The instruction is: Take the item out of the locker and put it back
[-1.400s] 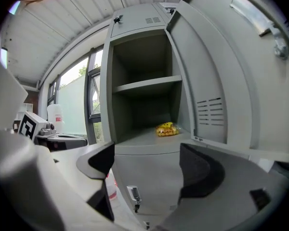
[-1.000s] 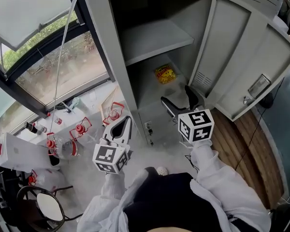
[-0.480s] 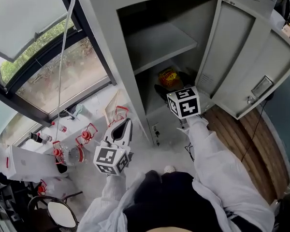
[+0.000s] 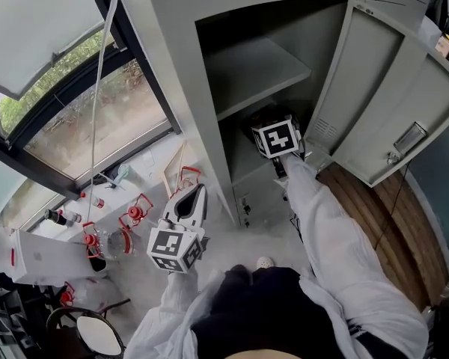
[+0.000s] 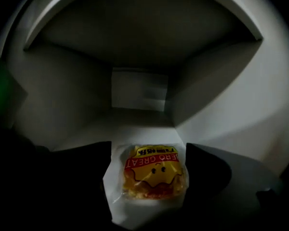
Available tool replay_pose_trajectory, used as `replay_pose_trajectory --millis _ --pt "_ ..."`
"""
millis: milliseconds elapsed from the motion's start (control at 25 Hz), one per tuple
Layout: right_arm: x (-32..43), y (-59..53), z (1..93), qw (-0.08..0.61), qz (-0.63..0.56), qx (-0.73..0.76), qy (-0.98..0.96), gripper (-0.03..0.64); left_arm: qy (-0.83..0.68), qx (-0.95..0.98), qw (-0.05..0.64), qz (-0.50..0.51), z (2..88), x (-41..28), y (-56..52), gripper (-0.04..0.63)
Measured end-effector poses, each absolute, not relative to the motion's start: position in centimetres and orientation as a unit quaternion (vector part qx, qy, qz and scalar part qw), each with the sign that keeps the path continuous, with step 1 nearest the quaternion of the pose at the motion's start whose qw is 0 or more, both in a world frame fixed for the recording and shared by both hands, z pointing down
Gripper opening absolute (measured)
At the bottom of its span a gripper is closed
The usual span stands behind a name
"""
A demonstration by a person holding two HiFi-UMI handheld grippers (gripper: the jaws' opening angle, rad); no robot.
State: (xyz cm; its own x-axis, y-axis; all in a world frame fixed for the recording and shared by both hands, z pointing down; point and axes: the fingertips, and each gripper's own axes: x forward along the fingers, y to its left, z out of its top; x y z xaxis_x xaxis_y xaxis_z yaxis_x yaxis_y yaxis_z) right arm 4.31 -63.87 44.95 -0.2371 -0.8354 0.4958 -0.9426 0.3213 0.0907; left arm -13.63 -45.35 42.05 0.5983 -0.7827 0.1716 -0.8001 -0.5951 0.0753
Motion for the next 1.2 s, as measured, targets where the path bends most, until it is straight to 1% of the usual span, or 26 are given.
replay_pose_trajectory --millis 280,440,560,600,720,800,1200 --pt "5.2 -64.9 46.8 0.277 0.140 0.581 -0.752 0.466 -0.439 0.894 0.076 0.055 42.3 -14.2 -45.7 0.011" --pt "5.2 -65.0 47.7 0.272 0.174 0.576 -0.751 0.466 -0.438 0.894 0.077 0.050 42.3 -14.5 -45.9 0.011" --pt "5.2 -65.2 47.6 0.272 0.171 0.572 -0.755 0.466 -0.436 0.895 0.076 0.049 42.4 -14.5 -45.9 0.011" --pt "5.1 -65.2 47.6 0.274 0.170 0.568 -0.757 0.461 -0.436 0.895 0.076 0.048 42.4 -14.5 -45.9 0.011" --pt "4.6 -64.9 47.6 0.283 0.154 0.557 -0.766 0.385 -0.437 0.895 0.076 0.047 42.3 -14.6 -45.8 0.011" --pt "4.4 -64.6 47.5 0.287 0.140 0.558 -0.766 0.360 -0.437 0.895 0.075 0.046 42.2 -14.7 -45.7 0.011" --pt "4.4 -64.5 46.7 0.278 0.111 0.566 -0.768 0.327 -0.433 0.897 0.070 0.057 41.9 -14.6 -44.5 0.011"
